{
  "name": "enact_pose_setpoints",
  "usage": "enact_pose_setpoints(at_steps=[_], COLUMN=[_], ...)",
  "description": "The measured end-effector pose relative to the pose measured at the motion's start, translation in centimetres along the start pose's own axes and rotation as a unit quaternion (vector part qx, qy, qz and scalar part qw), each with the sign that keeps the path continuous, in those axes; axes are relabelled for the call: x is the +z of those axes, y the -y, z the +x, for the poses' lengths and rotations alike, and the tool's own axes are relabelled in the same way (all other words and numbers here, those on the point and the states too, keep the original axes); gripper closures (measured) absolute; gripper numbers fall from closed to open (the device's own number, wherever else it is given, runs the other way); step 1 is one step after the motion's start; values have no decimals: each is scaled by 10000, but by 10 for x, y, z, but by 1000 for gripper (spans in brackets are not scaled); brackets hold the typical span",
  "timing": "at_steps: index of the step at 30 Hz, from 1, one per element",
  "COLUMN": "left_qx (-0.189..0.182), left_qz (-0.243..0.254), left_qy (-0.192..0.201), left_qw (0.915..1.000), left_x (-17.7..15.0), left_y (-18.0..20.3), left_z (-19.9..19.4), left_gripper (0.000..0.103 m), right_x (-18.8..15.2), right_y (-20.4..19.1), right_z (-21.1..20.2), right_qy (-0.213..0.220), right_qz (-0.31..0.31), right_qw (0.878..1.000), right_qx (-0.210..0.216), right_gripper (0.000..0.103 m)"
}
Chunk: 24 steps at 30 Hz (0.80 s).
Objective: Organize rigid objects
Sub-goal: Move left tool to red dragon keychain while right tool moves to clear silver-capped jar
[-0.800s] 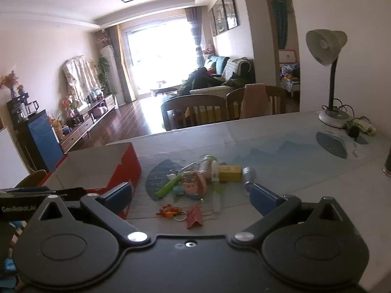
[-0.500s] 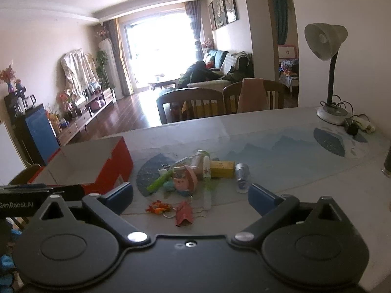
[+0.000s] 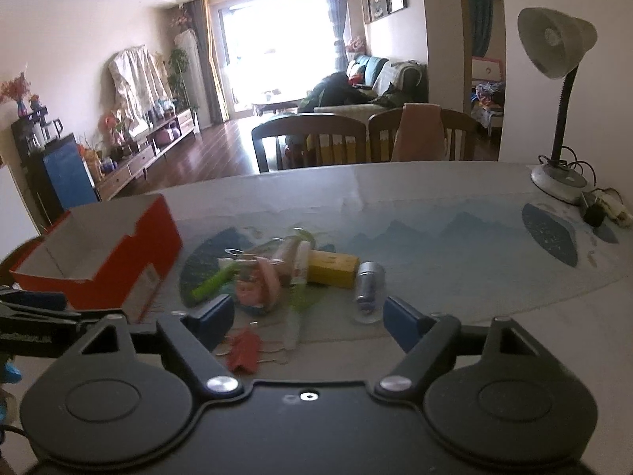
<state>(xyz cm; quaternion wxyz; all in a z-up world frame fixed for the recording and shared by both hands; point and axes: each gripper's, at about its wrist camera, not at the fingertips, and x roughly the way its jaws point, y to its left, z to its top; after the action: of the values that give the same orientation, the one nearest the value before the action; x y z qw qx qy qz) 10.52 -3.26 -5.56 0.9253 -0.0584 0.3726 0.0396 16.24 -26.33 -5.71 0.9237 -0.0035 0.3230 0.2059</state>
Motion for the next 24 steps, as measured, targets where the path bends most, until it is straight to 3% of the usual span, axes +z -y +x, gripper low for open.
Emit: enact_pose_setpoints(at_steps=[8, 16, 24], left_qx=[429, 570, 606], left_qz=[-48, -54, -126], left_qy=[-215, -570, -882], left_qw=[9988, 9967, 9942], left_x=[5, -4, -11], left_y=[10, 20, 13], left_z=[51, 97, 127], left_gripper=[0, 1, 15], right_x=[4, 8, 12], right_y=[26, 46, 60], right_z=[53, 93, 124], right_qy=[-366, -699, -946], right_qz=[-320, -521, -536], right_qw=[9988, 9962, 9941], right_qx=[-2, -6, 56], right_gripper=[25, 30, 35])
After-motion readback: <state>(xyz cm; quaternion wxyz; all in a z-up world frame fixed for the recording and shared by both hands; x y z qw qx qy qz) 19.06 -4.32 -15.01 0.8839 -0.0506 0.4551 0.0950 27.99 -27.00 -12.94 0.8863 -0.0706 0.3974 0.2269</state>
